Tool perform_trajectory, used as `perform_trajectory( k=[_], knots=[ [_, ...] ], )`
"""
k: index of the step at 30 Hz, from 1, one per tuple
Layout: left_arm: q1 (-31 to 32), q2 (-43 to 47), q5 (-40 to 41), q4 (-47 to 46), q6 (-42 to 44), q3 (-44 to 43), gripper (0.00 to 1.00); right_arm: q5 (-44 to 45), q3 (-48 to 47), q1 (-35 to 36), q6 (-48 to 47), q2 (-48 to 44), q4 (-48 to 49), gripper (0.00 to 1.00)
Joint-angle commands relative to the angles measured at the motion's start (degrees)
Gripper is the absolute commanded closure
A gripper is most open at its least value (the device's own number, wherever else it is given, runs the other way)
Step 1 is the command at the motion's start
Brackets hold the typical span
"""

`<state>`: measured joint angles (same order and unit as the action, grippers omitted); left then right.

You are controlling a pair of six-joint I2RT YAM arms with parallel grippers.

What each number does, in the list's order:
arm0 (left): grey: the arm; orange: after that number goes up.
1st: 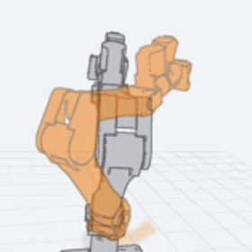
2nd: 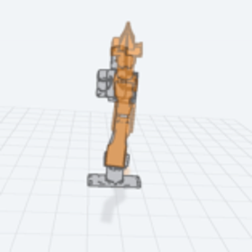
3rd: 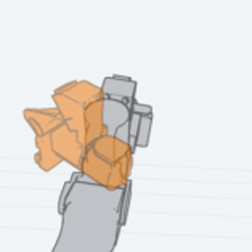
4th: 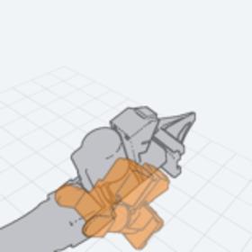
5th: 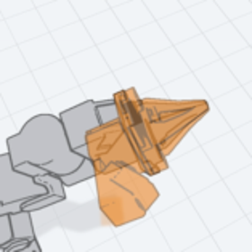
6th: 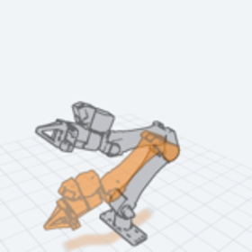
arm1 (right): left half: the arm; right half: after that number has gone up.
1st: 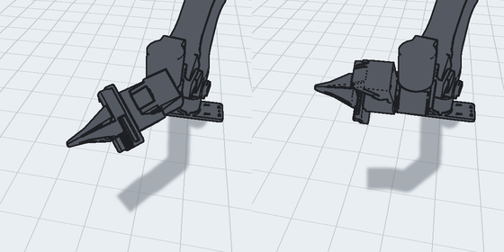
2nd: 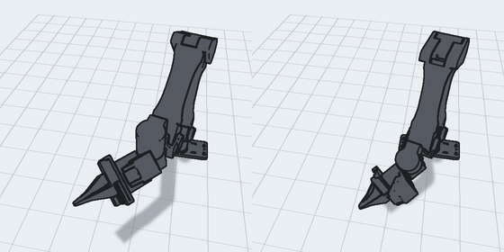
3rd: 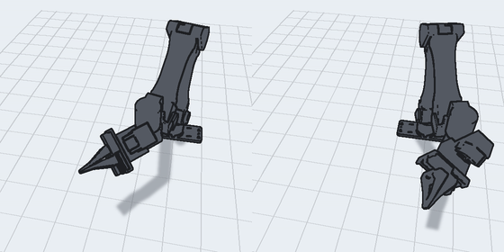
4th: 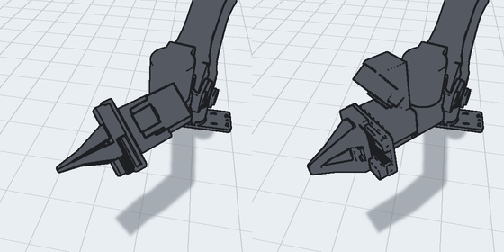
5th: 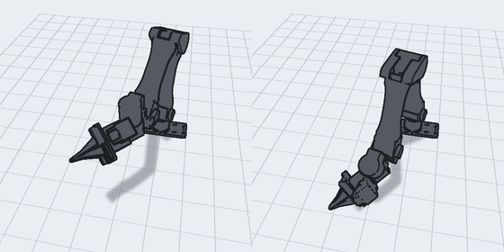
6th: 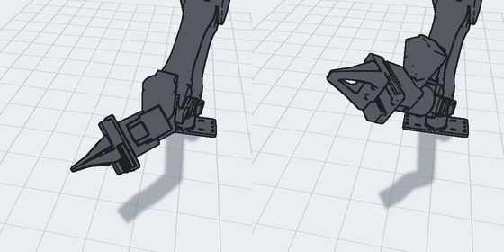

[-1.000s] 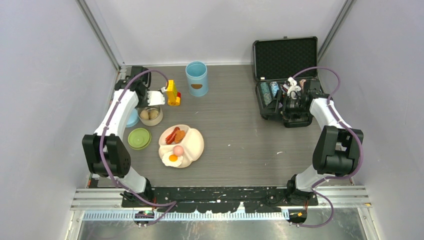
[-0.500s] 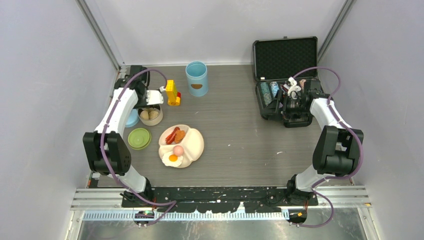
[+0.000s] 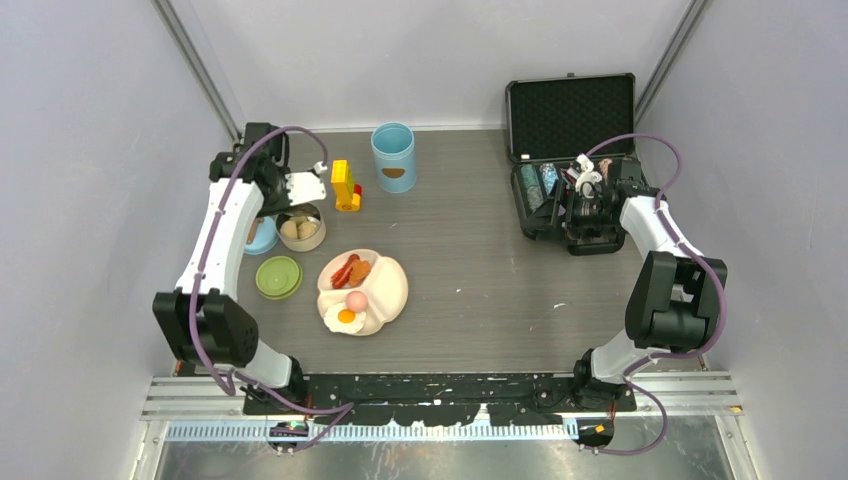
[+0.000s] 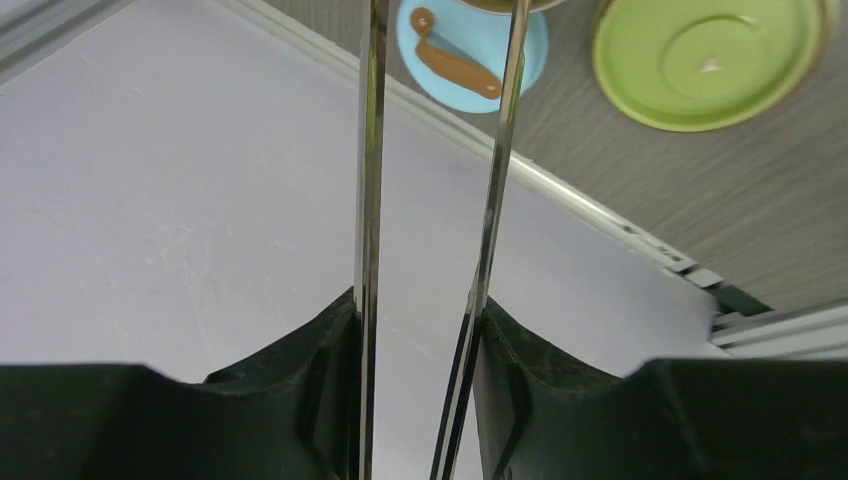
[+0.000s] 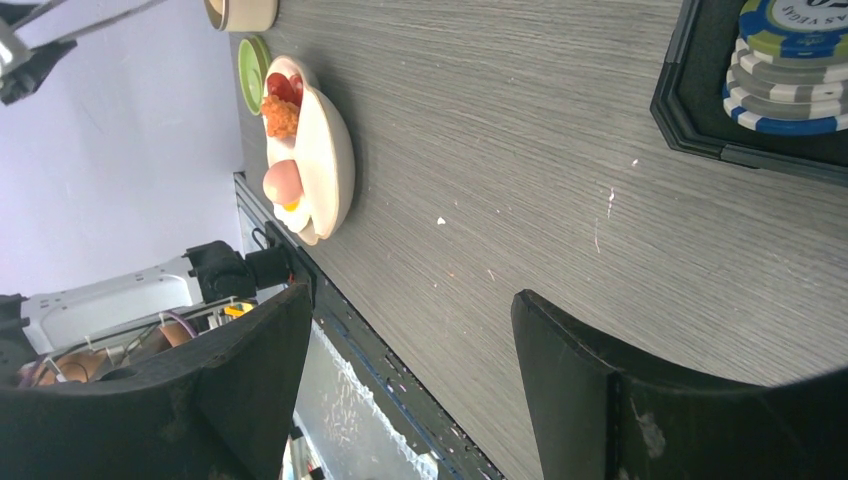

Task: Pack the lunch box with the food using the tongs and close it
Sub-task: Place the fake food in the packing box, then pick up the fake food from the plate.

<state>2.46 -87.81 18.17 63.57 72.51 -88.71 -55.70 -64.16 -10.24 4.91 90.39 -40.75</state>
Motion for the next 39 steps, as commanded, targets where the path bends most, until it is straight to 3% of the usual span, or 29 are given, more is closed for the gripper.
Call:
perform_trajectory(
  k=[1,13,20,39],
  knots=[
    [0.24,7.42,-8.64,10.63,-5.55,-1.73,0.58,-1.45,-0.85,-0.20,0.11,-0.01,0.94,0.22],
    [9.47,20.64,-21.43,23.18,-14.39,6.61,0.54,-1.07,-0.68,-0.27,-0.06,-0.53,0.86,0.22],
    [16.55,24.41,-20.88,25.14,-17.03,13.40,0.51,-0.99,-0.44,-0.18,-0.07,-0.92,0.85,0.22],
    [19.70,25.79,-10.93,14.29,-15.52,24.85,0.50,-1.07,-0.53,-0.25,0.06,-0.79,0.85,0.22]
  ],
)
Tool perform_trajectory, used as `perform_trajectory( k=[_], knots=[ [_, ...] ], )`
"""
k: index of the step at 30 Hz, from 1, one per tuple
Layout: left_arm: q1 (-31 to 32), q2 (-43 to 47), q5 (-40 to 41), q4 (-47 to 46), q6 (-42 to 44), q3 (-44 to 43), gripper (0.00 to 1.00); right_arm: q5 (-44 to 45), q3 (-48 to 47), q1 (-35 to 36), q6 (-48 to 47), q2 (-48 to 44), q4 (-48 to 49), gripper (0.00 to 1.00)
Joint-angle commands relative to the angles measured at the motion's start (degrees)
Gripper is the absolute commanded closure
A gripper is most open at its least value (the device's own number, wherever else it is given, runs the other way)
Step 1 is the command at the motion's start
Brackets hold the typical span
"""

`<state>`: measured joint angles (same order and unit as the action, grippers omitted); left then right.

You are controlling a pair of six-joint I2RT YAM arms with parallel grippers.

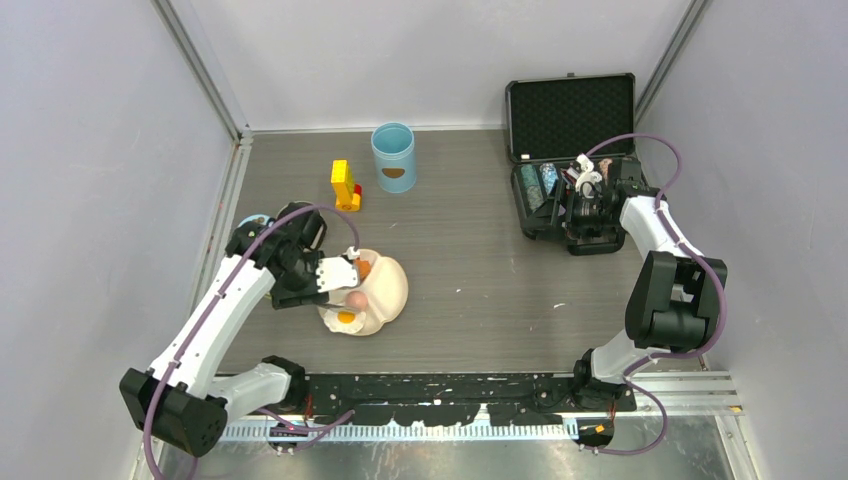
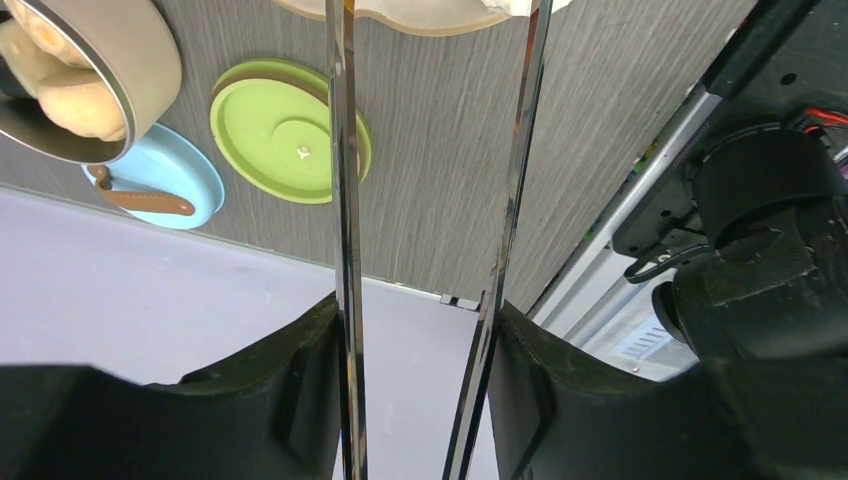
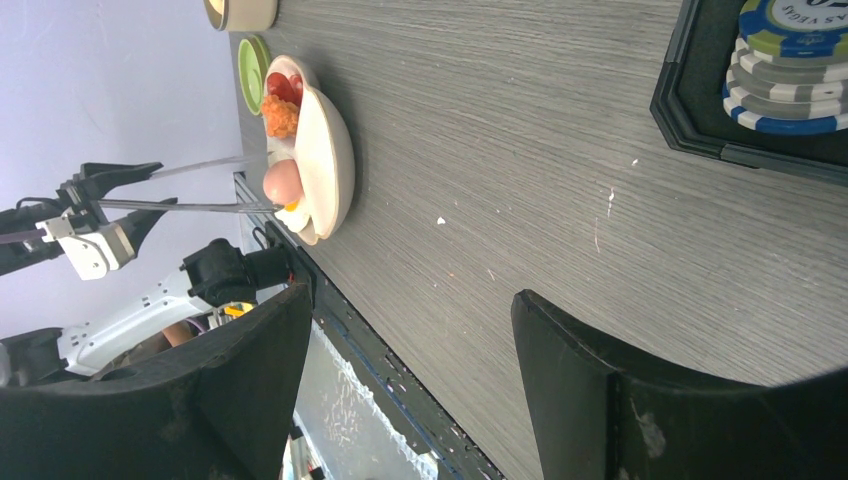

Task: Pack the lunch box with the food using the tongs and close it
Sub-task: Pick up the fake food from the plate.

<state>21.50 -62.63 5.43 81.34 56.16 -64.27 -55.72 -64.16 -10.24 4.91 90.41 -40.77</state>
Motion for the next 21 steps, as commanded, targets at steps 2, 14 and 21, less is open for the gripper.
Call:
perform_trajectory(
  k=[2,14,21],
  knots=[
    [1.03,0.22,1.69,-3.95,0.49,0.69,0.51,-1.05,-0.55,-0.30,0.13,-0.78,0.87,0.22],
    [3.69,-1.62,3.52,-6.08,-1.25,1.93,0.54,-1.05,-0.62,-0.26,0.17,-0.94,0.88,0.22],
    [3.82,-0.66,3.73,-4.99,-1.07,0.50,0.63,-1.14,-0.61,-0.30,0.23,-0.94,0.94,0.22]
  ],
)
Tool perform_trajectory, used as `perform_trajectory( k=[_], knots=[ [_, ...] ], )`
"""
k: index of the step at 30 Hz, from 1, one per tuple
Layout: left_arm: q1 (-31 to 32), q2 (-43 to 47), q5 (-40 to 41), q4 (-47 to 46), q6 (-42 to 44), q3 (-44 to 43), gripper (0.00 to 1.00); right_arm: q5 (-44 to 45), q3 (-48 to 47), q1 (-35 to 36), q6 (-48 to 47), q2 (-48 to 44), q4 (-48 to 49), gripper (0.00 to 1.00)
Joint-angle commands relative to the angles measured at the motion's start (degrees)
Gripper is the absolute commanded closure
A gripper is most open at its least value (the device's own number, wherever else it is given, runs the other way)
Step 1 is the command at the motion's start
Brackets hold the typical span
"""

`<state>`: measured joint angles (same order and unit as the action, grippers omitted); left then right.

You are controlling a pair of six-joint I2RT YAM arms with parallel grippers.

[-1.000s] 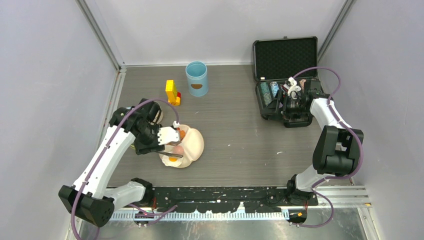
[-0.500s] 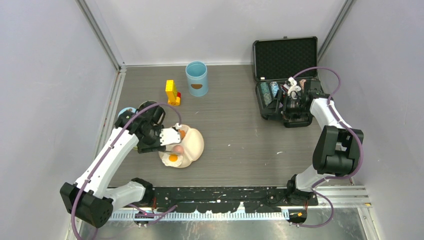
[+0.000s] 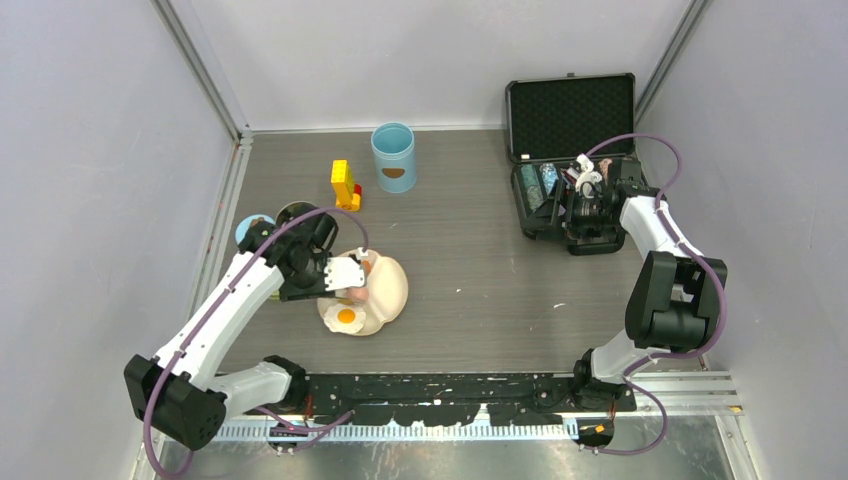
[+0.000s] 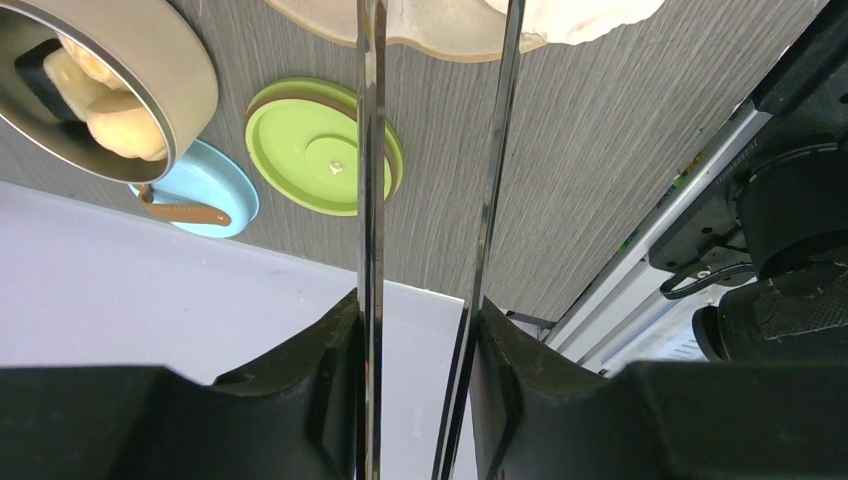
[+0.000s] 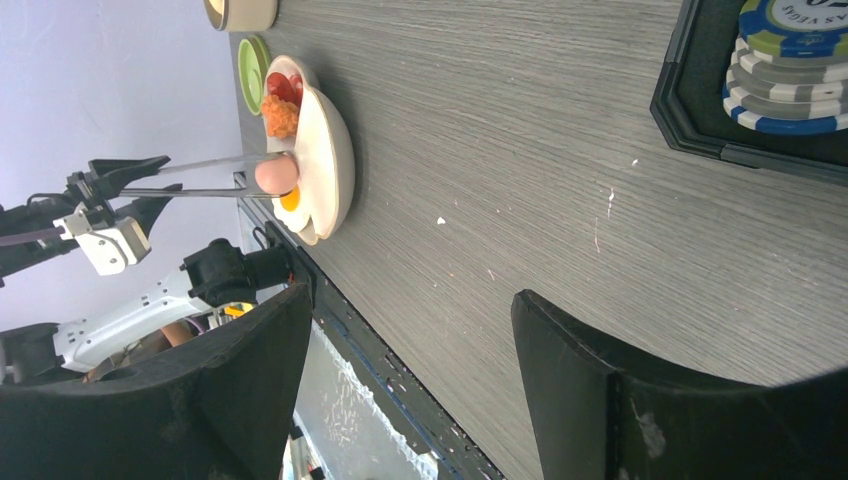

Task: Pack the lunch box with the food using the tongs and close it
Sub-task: Pick up the fake food from the plate, then place the fake food in the packing box.

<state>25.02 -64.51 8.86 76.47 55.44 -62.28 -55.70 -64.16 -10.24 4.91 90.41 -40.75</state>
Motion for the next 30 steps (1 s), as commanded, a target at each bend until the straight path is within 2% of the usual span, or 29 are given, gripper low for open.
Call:
perform_trajectory(
  k=[1,16,23,30],
  knots=[
    [0.30,1.42,-0.24,0.48,-0.56,-2.19,0.64,-1.16,-0.61,-0.31,0.12,-0.94,0.81,0.22],
    [0.21,0.77,-9.40,4.08,-6.30,-10.51,0.74,-1.25,-0.57,-0.30,0.23,-1.08,0.87,0.22],
    [-0.54,-6.76,-13.82,-0.50,-15.70,-23.25,0.75,-1.34,-0.61,-0.30,0.11,-1.00,0.86,0.22],
    [-4.26,-21.09,-15.65,-6.55,-24.72,-41.24,0.75,-1.06,-0.62,-0.38,0.14,-1.23,0.80,0.22]
  ],
)
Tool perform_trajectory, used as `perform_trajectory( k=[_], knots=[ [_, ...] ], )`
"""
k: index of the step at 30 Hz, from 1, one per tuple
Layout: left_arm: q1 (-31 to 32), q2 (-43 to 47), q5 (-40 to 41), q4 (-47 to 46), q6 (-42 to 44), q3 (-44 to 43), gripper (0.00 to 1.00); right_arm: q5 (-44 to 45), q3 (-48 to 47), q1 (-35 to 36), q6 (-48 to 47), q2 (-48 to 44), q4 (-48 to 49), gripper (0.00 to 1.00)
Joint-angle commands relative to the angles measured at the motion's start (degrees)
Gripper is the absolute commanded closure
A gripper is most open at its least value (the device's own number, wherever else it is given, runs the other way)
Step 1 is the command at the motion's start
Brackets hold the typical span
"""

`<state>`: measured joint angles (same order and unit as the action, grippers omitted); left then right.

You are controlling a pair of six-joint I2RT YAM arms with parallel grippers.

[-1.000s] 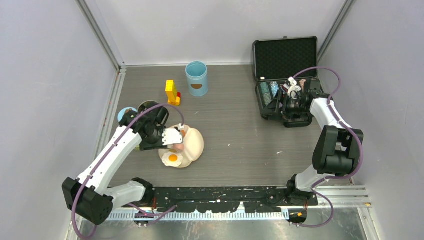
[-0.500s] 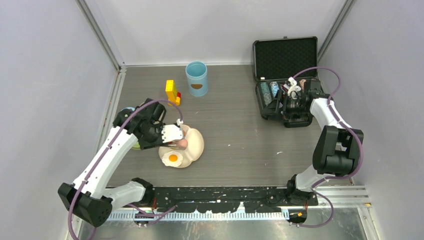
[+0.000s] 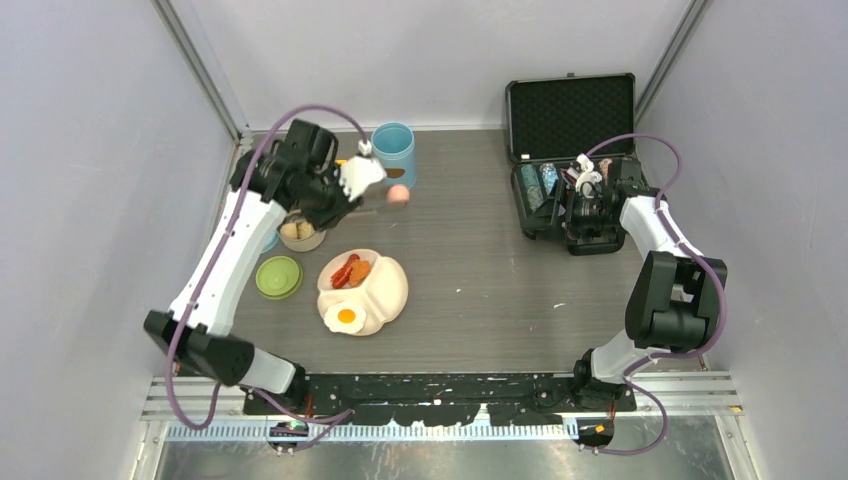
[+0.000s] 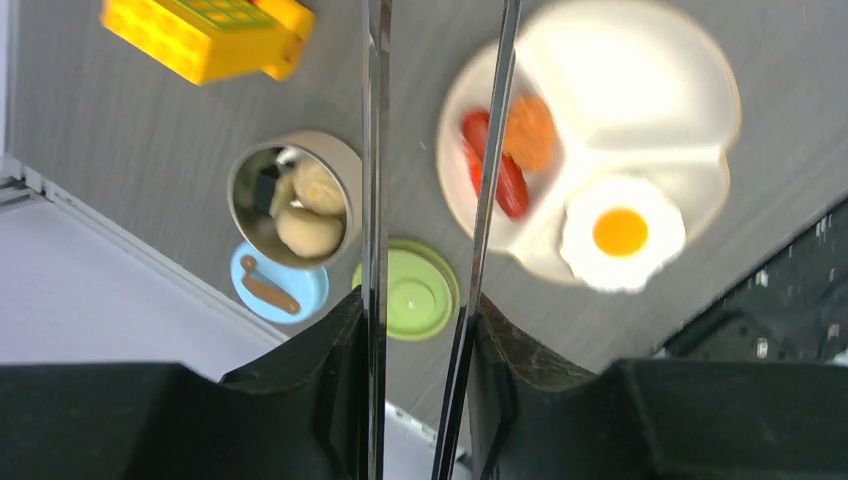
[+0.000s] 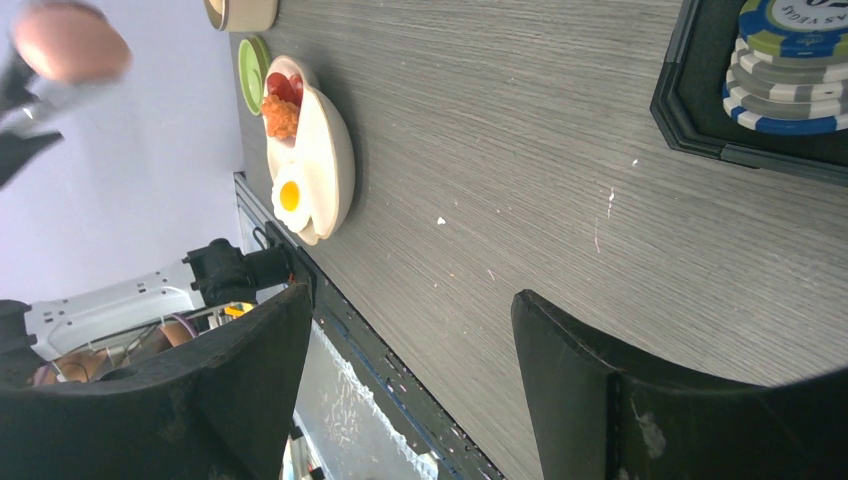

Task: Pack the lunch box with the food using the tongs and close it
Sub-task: Place the fake food in the packing box.

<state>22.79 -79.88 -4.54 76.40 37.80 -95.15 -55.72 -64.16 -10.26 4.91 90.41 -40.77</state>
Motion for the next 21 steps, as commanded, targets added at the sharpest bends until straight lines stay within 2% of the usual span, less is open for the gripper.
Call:
perform_trajectory(
  k=[1,6,11,21],
  knots=[
    [-2.67,-7.75,-2.08,-7.17,-8.03,-10.72,0.75,-0.91,-0.61,-0.37,0.07,-1.39,0.79,0.22],
    [-5.09,-16.55,1.38,-11.57,-10.98,-19.69,0.74,-0.53,-1.00,-0.36,-0.79,-2.21,0.09,0.22],
    [-6.57,-25.63,1.36,-9.92,-14.07,-29.43,0.74,0.86,-1.82,-0.35,-1.04,-3.69,-0.51,0.20],
    [-7.99,-32.44,3.11,-12.01,-15.30,-32.11,0.67,10.75,-2.42,-0.37,-4.35,-8.42,-2.35,0.17]
  ],
)
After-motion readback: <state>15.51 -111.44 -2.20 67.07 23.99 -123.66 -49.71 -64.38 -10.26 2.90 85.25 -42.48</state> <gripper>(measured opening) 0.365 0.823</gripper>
